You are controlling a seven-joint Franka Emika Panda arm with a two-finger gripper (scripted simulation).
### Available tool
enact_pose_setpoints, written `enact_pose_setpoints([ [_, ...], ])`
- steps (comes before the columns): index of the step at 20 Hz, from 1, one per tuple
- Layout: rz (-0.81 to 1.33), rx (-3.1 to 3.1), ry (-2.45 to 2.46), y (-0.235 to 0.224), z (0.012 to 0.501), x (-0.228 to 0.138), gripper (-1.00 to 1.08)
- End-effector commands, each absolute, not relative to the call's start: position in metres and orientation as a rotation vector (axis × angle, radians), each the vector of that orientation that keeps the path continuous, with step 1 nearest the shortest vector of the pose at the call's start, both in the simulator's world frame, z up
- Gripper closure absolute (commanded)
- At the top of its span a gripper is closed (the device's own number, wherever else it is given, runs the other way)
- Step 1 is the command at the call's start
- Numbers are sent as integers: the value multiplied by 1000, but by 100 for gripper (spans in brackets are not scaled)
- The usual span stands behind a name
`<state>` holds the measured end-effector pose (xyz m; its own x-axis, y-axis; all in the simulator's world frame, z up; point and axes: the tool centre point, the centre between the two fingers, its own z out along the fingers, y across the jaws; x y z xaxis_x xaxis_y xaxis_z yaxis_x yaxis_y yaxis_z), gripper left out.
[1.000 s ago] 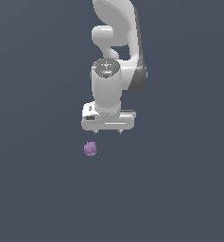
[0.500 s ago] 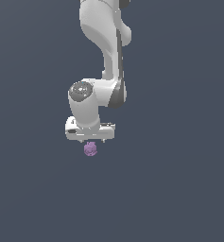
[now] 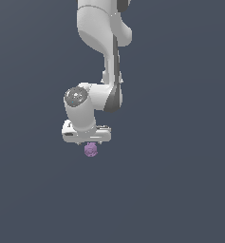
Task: Pick up the object and move it to a goal position.
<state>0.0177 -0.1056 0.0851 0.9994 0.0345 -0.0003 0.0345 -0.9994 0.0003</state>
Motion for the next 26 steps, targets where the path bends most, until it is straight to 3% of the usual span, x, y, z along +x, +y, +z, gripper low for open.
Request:
enact_pose_setpoints([
  [1,-1,3141,55,-106,80,18,-92],
  [14,0,3141,58,-106,35,18,-92],
  [15,0,3141,58,-106,35,18,108],
  [26,2,3141,58,-106,36,18,108],
])
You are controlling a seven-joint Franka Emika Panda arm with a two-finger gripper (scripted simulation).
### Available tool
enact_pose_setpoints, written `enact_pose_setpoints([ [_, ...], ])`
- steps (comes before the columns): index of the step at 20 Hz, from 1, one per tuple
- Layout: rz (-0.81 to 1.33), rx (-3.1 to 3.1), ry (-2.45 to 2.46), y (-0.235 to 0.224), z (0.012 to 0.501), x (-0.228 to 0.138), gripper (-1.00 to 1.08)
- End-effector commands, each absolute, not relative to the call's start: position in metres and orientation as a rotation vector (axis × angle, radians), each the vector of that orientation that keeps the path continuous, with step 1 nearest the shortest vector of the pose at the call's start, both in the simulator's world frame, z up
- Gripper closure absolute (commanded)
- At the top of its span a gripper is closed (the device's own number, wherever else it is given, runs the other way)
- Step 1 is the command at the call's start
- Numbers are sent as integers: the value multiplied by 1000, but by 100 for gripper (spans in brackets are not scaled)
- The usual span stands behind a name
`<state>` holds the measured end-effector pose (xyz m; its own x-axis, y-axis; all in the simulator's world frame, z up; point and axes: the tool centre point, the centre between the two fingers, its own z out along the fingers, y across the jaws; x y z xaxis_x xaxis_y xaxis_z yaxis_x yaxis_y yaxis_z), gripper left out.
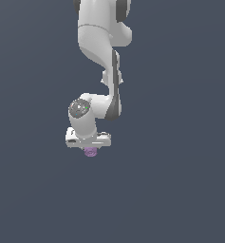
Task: Pick up the object and move it to a goal position.
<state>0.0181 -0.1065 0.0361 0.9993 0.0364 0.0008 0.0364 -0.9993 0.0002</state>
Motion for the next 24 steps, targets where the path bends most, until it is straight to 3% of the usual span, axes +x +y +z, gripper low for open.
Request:
enact_pose_setpoints([
  [1,2,3141,58,-106,37,18,108],
  [12,2,3141,58,-79,81,12,108],
  [24,1,3140,57,-10,197,-1,108],
])
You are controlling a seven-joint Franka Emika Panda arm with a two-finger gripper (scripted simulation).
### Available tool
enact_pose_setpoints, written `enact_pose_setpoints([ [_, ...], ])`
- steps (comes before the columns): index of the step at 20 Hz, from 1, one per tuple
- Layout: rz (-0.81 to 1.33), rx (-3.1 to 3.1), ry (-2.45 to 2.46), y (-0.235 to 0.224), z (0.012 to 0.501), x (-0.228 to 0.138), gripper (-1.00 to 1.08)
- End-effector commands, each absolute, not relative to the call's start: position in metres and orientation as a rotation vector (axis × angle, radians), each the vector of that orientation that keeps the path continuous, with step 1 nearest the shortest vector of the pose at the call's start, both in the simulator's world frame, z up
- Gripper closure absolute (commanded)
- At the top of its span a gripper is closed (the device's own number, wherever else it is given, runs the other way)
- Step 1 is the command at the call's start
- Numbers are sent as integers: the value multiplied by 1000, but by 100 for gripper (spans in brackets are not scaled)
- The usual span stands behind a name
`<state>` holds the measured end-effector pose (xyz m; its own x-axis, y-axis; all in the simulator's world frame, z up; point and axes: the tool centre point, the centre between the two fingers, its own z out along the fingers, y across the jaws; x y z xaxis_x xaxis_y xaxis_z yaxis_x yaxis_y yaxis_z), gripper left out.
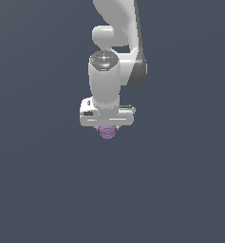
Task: Pick up the object and move it to a goal position.
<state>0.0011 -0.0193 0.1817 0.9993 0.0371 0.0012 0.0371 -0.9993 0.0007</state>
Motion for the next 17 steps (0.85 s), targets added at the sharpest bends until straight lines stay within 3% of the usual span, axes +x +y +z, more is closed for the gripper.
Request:
enact_pose_setpoints([
  [1,1,3140,57,-5,207,-2,108],
  [9,1,3140,57,30,265,-6,108],
  [17,0,3140,58,41,283,-6,108],
])
